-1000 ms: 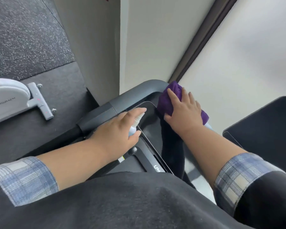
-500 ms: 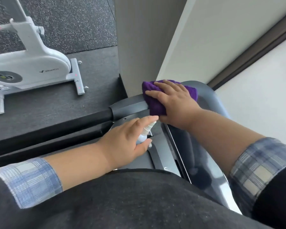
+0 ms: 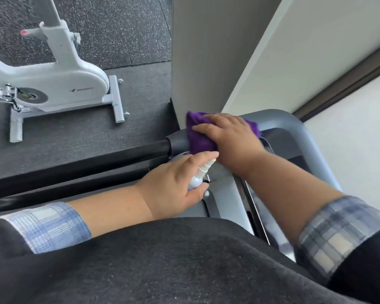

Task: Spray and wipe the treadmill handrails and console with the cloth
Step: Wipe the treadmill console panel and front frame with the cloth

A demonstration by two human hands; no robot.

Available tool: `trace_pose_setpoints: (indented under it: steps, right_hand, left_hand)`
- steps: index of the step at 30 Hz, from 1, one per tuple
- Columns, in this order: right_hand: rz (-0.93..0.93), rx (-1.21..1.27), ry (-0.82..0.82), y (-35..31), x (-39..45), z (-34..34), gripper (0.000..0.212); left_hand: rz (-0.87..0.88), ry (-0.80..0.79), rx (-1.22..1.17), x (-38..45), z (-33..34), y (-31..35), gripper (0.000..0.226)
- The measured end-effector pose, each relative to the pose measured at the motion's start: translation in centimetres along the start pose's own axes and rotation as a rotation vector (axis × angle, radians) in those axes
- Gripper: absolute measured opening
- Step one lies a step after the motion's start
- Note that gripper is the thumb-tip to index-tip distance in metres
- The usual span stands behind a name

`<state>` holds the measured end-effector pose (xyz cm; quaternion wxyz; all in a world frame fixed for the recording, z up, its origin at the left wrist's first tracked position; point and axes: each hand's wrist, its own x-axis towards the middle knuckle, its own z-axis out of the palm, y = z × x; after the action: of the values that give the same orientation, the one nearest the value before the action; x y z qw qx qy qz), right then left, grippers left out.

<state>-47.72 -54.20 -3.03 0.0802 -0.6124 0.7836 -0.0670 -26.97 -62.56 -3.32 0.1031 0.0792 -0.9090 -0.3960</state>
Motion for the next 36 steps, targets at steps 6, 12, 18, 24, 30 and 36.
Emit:
trace_pose_setpoints:
  steps: [6, 12, 18, 24, 30, 36]
  right_hand:
    - [0.261, -0.029, 0.031, 6.3, -2.9, -1.0, 0.081]
    - [0.058, -0.031, 0.022, -1.0, 0.2, 0.6, 0.075]
    - [-0.066, 0.053, 0.012, -4.5, 1.7, 1.7, 0.056]
    - [0.161, 0.015, 0.047, 4.9, -2.5, -0.8, 0.076]
    - [0.433, -0.044, 0.032, 11.4, -4.6, -2.9, 0.081]
    - [0.269, 0.013, 0.075, 2.9, -2.4, -0.4, 0.085]
  left_hand:
    - [0.040, 0.048, -0.040, -1.1, -0.3, -0.6, 0.063]
    - [0.012, 0.112, -0.060, -0.7, -0.2, -0.5, 0.057]
    - [0.052, 0.174, -0.045, 1.3, -0.1, 0.3, 0.058]
    - [0.033, 0.108, -0.035, 1.7, 0.9, 1.2, 0.058]
    - [-0.008, 0.027, -0.036, 1.0, 0.7, 0.8, 0.057]
    - [-0.025, 0.046, -0.019, 1.2, 1.0, 1.2, 0.060]
